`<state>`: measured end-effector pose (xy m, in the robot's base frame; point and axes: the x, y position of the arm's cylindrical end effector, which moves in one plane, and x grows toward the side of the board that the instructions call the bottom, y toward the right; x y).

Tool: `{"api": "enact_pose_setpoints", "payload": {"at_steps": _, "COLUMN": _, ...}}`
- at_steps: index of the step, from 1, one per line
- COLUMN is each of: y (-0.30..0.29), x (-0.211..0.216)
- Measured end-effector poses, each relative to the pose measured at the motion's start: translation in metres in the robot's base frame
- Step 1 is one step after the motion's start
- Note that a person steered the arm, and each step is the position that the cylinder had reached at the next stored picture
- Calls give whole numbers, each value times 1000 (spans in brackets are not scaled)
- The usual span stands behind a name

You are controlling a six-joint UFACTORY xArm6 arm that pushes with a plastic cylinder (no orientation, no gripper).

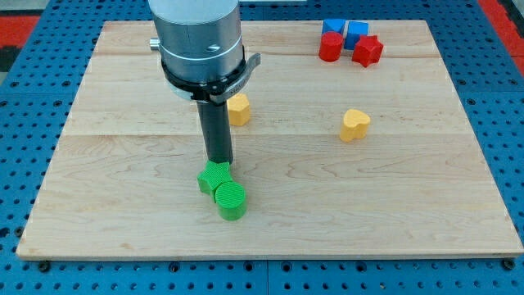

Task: Push the yellow hexagon towards the top left side of the board

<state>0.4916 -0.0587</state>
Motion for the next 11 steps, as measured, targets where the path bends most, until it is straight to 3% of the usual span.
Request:
{"api": "enact_pose_setpoints", "payload": {"at_steps": 1, "y": 0, "x": -4}}
{"api": "enact_pose_setpoints", "payload": {"at_steps": 3, "y": 28, "x": -96}}
{"api": "enact_pose_setpoints", "payload": {"at_steps": 5, "y": 44, "x": -114}}
{"api": "enact_pose_setpoints", "payload": {"at_steps": 7, "y": -4, "x": -170}}
{"api": "enact_pose_setpoints", "payload": {"at_steps": 9, "y": 32, "x": -203}}
{"api": "enact_pose_setpoints", "payload": {"at_steps": 11, "y": 30, "x": -203}}
